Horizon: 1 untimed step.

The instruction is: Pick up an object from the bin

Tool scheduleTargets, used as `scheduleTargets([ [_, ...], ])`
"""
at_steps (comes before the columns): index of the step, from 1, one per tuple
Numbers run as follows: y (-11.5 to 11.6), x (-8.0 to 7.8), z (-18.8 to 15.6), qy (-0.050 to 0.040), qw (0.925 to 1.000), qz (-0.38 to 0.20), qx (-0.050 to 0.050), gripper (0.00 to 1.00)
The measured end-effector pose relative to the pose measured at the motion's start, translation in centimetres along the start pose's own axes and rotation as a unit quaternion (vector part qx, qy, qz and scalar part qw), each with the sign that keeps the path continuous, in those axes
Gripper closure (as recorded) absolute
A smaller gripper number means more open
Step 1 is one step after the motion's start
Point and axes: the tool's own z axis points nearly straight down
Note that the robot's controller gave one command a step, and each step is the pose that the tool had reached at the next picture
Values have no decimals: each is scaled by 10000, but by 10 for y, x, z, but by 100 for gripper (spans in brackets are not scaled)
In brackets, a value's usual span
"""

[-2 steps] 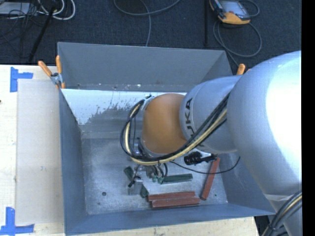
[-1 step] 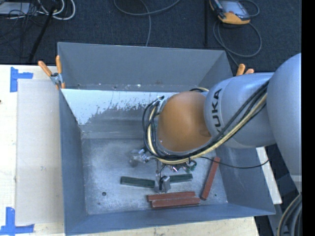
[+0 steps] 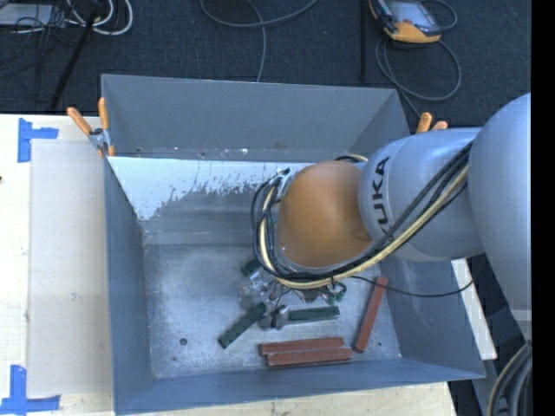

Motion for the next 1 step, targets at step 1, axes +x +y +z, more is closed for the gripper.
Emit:
scheduleTargets([
  [1, -23, 21, -138, -29, 9939, -1098, 30, 100],
])
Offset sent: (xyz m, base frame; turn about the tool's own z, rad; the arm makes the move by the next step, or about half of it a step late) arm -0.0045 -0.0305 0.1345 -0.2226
